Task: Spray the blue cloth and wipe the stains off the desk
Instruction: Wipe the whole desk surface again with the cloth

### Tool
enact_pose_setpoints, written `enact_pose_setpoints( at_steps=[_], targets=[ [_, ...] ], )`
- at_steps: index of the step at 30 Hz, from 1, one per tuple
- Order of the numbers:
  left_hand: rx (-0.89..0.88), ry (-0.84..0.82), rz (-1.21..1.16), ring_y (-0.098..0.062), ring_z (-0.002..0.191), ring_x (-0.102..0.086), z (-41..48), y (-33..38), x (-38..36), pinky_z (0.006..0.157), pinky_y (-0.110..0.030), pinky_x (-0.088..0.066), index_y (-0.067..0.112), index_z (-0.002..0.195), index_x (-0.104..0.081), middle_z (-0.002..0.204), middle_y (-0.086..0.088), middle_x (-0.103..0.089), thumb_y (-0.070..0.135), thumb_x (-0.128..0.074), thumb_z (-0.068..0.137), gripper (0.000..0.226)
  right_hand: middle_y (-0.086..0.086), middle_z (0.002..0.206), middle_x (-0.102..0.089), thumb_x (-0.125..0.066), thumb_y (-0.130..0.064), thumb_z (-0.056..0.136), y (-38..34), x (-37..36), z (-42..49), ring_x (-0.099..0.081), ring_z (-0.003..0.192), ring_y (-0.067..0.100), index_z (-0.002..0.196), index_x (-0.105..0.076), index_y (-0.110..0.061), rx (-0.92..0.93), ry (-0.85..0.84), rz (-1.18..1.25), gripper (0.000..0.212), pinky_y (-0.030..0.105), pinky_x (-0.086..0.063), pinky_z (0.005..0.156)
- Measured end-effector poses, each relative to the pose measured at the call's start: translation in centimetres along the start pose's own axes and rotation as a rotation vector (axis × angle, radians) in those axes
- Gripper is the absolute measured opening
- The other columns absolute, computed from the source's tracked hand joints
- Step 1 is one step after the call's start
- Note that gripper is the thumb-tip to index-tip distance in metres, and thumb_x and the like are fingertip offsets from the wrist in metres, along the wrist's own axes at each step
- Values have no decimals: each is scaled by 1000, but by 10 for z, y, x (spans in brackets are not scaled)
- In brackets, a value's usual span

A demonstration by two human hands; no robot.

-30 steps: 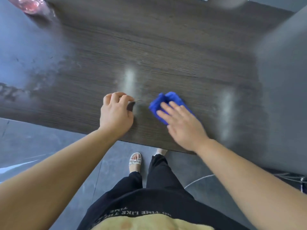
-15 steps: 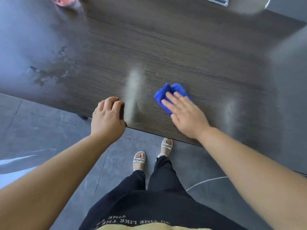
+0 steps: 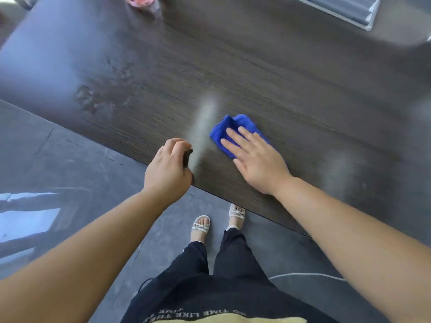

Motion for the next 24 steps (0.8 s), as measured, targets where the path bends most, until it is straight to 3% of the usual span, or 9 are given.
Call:
enact_pose_setpoints(
  at_steps=[3,6,8,10,13,16,20,22,24],
  targets=[
    [78,97,-113,-25,122,-38,0,-11,12,95,-23,-29,7,122,-51,134,-6,-44,-5,-48,76,48,4,156,-21,-31,-27,98,37,11,28,-20,143,27,147,-27,-19,-289,7,37,50,46,-21,115],
    [122,150,-95,-27,127,-30,-3,-29,20,104,-25,-22,6,121,-52,132,-8,-46,-4,-46,75,47,1,159,-5,-30,-27,101,4,15,73,-6,145,24,151,-11,-21,-507,44,48,54,42,-10,116],
    [163,185,-60,-30,128,-30,-5,-44,25,106,-27,-21,6,120,-53,130,-10,-48,3,-43,73,47,1,159,-4,-32,-28,100,-49,7,89,-5,145,25,151,-10,-21,-382,21,84,55,42,-8,116],
    [204,198,-41,-31,127,-31,-7,-58,28,105,-27,-22,5,119,-54,129,-11,-49,4,-43,74,46,3,159,-11,-32,-28,99,-100,-8,76,-11,145,26,150,-17,-20,-108,-54,69,54,43,-11,115],
    [226,153,-18,-28,129,-31,-7,-75,32,107,-30,-25,7,122,-52,135,-9,-45,0,-49,77,46,5,148,-40,-33,-29,90,-104,-13,41,-39,134,28,140,-44,-19,145,-49,45,52,45,-32,108],
    [171,91,14,-25,129,-32,-8,-85,37,105,-26,-25,10,126,-50,138,-3,-43,0,-48,78,49,7,147,-41,-33,-27,91,-62,-5,44,-39,134,30,139,-45,-17,83,-16,40,51,48,-35,107],
    [196,93,-49,-19,122,-41,-11,-94,45,88,-24,-33,14,125,-50,137,2,-43,-2,-45,79,49,3,159,-9,-29,-27,100,-81,1,102,-9,145,26,150,-16,-20,-240,-1,31,52,43,-11,116],
    [217,121,-131,-19,114,-47,-13,-96,47,82,-26,-38,13,120,-51,132,1,-45,-3,-44,78,45,1,159,-4,-30,-28,100,-120,-2,119,-5,146,25,151,-10,-21,-211,-6,42,55,42,-6,116],
    [222,171,-220,-20,109,-49,-15,-98,51,83,-28,-40,10,114,-53,125,-4,-48,-5,-42,76,42,3,158,-12,-33,-28,99,-149,-11,112,-11,145,26,150,-18,-21,-30,-46,49,53,42,-10,116]
  ],
)
Point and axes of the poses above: each hand's wrist, its own z-axis towards the middle knuckle, its own x-axis out of the back of the hand, y = z × x, the point moved 4 cm from there along z, towards the middle knuckle
